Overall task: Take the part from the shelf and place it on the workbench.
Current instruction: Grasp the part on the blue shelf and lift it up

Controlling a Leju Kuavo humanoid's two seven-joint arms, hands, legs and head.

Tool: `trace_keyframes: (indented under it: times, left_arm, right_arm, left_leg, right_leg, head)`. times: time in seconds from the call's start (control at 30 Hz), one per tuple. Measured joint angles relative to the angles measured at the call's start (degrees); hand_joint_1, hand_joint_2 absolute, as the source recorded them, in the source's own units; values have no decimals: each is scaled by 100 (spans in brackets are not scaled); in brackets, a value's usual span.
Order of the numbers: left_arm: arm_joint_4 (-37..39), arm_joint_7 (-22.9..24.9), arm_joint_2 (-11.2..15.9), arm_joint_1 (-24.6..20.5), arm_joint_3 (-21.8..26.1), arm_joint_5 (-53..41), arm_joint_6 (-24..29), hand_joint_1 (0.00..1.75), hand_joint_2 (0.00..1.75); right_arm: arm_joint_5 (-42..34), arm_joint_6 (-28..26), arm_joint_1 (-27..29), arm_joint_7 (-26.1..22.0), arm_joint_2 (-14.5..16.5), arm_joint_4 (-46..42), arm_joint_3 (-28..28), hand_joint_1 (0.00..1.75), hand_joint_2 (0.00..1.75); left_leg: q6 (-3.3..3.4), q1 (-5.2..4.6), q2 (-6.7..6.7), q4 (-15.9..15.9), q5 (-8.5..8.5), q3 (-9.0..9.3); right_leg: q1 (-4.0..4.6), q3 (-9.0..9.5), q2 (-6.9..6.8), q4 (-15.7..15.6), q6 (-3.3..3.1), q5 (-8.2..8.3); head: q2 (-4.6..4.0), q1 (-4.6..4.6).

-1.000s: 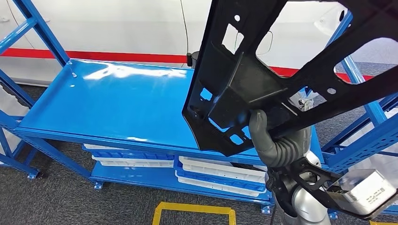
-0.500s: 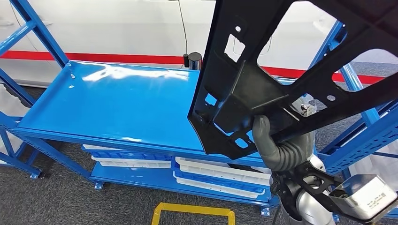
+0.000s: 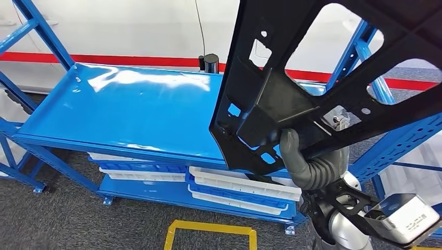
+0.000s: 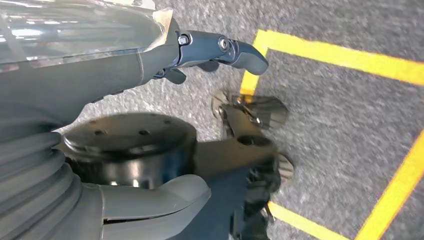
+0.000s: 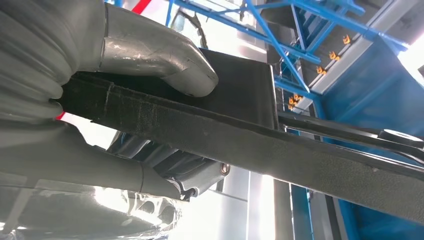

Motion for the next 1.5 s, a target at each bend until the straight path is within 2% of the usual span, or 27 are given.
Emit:
trace_keyframes:
  times: [0.1,0.13,0.2,0.27,0.3,0.33,0.4,0.43,0.5,0.57,0.6,0.67,0.73,0.77,0.8,0.83,0.93,1.0,1.07,1.13,1.23,1.3,1.33,1.4,1.43,1.47,1.5]
  left_arm:
    - [0,-2,0,1,2,-7,-1,0,175]
    - [0,-3,-1,-1,2,-17,-6,0,175]
    - [0,-4,-14,0,1,-37,-16,0,175]
    - [0,-3,-30,4,-1,-46,-21,0,175]
    - [0,-3,-35,4,-1,-48,-21,0,175]
    - [0,-3,-39,4,-1,-48,-21,0,175]
    - [0,-3,-40,3,-1,-48,-20,0,175]
    - [0,-3,-39,3,-1,-49,-20,0,175]
    - [0,-3,-34,1,-1,-50,-19,0,175]
    - [1,-3,-31,6,-1,-50,-18,0,175]
    - [2,-3,-27,8,-1,-50,-17,0,175]
    - [2,-3,-24,10,-2,-51,-16,0,175]
    - [2,-3,-26,9,-3,-52,-14,0,175]
    - [2,-3,-27,9,-3,-52,-13,0,175]
    - [2,-3,-28,9,-3,-52,-12,0,175]
    - [2,-3,-29,9,-3,-53,-11,0,175]
    - [2,-3,-26,-6,-3,-60,-11,0,175]
    - [2,-3,-22,-16,-3,-66,-11,0,175]
    - [2,-3,-19,-15,-3,-70,-11,0,175]
    - [2,-3,-17,-19,-2,-70,-11,0,175]
    - [2,-3,-25,-24,-4,-72,-16,0,175]
    - [2,-3,-35,-23,-7,-74,-18,0,175]
    - [2,-3,-38,-23,-7,-74,-18,0,175]
    - [2,-3,-41,-24,-7,-74,-18,0,175]
    - [2,-4,-39,-25,-7,-74,-18,0,175]
    - [2,-5,-38,-27,-8,-74,-18,0,175]
    - [2,-6,-36,-29,-8,-74,-18,0,175]
  right_arm:
    - [-1,0,-1,-3,-20,-2,0,175,175]
    - [-1,0,-3,-4,-31,-3,-1,175,175]
    - [-2,0,-1,-6,-50,-2,0,175,175]
    - [-1,0,10,-7,-66,-2,2,175,175]
    - [1,0,13,-7,-73,-2,4,175,175]
    - [2,-1,14,-7,-79,-2,5,175,175]
    - [5,-4,12,-8,-89,-2,11,175,175]
    - [8,-8,16,-11,-90,-2,14,175,175]
    - [14,-16,22,-19,-95,-3,18,175,175]
    - [19,-21,27,-22,-99,-3,19,175,175]
    - [22,-22,29,-22,-98,-3,20,175,175]
    - [29,-25,30,-23,-95,-5,21,175,175]
    - [35,-37,49,-23,-91,-6,21,175,175]
    - [37,-42,63,-23,-89,-7,22,175,175]
    - [38,-46,79,-23,-88,-7,23,175,175]
    - [39,-48,91,-23,-87,-7,24,175,175]
    - [39,-50,99,-24,-83,-37,24,175,175]
    - [40,-50,106,-26,-73,-72,26,175,175]
    - [42,-50,126,-27,-66,-98,27,175,175]
    - [53,-50,146,-27,-67,-125,25,175,175]
    - [91,-50,166,-24,-71,-140,24,175,175]
    - [104,-50,186,-22,-73,-140,24,175,175]
    - [107,-50,192,-21,-75,-140,24,175,175]
    - [109,-50,190,-20,-77,-140,24,175,175]
    - [111,-50,183,-19,-76,-140,24,175,175]
    - [114,-50,180,-20,-75,-141,23,175,175]
    - [116,-50,176,-20,-76,-142,21,175,175]
  left_leg:
    - [69,-2,25,-133,149,-33]
    - [93,15,39,-183,213,-54]
    - [117,29,57,-213,302,-135]
    - [108,32,70,-204,370,-238]
    - [95,36,74,-195,401,-286]
    - [79,45,76,-179,426,-327]
    - [33,55,73,-120,455,-401]
    - [5,49,68,-90,467,-429]
    - [-60,25,51,-36,502,-482]
    - [-120,33,30,9,519,-534]
    - [-149,46,23,71,448,-579]
    - [-202,73,16,473,72,-750]
    - [-241,83,15,1200,-389,-995]
    - [-249,87,15,1489,-509,-1068]
    - [-243,88,15,1593,-515,-1043]
    - [-225,88,15,1457,-420,-895]
    - [-120,66,-1,278,-92,-88]
    - [-70,16,-12,-85,-64,120]
    - [-12,-11,-5,-124,11,88]
    - [71,10,26,-204,130,41]
    - [135,24,64,-234,298,-121]
    - [123,27,79,-212,387,-262]
    - [109,32,85,-194,425,-331]
    - [64,52,89,-127,480,-453]
    - [34,51,87,-83,499,-514]
    - [-1,45,82,-41,519,-557]
    - [-34,35,75,-6,542,-590]
  right_leg:
    - [1,-81,-16,69,87,-35]
    - [9,-163,-16,237,80,-162]
    - [1,-417,-17,894,34,-561]
    - [-13,-577,-18,1477,64,-821]
    - [-23,-506,-19,1483,117,-823]
    - [-37,-311,-20,1241,183,-742]
    - [-70,261,-21,399,286,-543]
    - [-68,447,-7,106,290,-469]
    - [-53,534,26,-72,220,-449]
    - [-77,452,38,-54,129,-409]
    - [-89,416,35,-47,74,-380]
    - [-100,335,24,-51,-50,-302]
    - [-70,228,13,-47,-121,-223]
    - [-55,178,9,-45,-132,-186]
    - [-39,131,7,-43,-131,-150]
    - [-27,90,7,-42,-125,-115]
    - [-3,17,16,-46,-74,-22]
    - [-4,0,7,-53,-5,35]
    - [-7,-13,-5,-64,68,87]
    - [5,-115,-9,77,86,-39]
    - [9,-437,-9,977,9,-657]
    - [-6,-521,-10,1488,59,-870]
    - [-18,-422,-12,1459,124,-831]
    - [-60,74,-19,794,268,-613]
    - [-62,352,-13,382,301,-552]
    - [-57,535,-4,82,295,-519]
    - [-49,609,7,-76,260,-529]
  head:
    - [0,-3]
    - [0,3]
    - [0,17]
    - [0,19]
    - [0,18]
    - [0,18]
    - [0,19]
    - [0,17]
    - [0,12]
    - [0,9]
    - [0,5]
    - [0,-2]
    - [0,-6]
    - [0,-5]
    - [0,-5]
    - [0,-5]
    - [0,-2]
    - [0,-1]
    - [0,-2]
    - [0,6]
    - [0,25]
    - [0,24]
    - [0,25]
    - [0,25]
    - [0,28]
    - [0,30]
    - [0,31]
